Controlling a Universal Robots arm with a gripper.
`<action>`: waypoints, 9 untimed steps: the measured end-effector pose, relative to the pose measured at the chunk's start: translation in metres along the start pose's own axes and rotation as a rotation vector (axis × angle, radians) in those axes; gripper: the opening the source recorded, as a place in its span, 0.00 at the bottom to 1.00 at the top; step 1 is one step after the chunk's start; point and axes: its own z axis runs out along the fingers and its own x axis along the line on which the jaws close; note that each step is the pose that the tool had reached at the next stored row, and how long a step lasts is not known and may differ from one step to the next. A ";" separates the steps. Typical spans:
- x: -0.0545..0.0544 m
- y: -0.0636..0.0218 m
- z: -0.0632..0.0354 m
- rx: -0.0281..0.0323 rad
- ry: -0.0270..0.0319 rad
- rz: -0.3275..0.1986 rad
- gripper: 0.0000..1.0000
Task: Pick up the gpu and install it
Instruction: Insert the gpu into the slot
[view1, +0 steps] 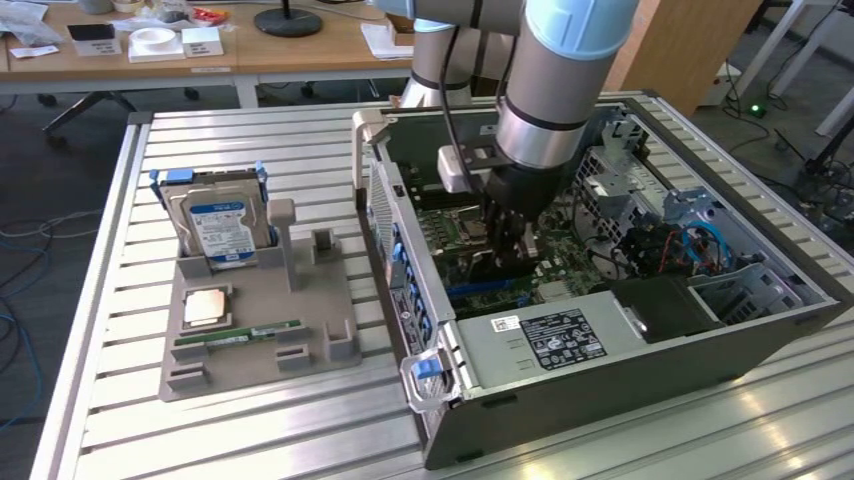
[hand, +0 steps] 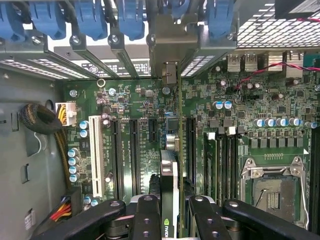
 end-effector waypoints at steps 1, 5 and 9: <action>0.000 0.0000 0.0006 0.0000 0.0000 0.000 0.27; 0.000 0.0001 0.0020 -0.0001 0.0004 0.000 0.27; 0.000 0.0000 0.0024 0.0000 0.0001 0.000 0.27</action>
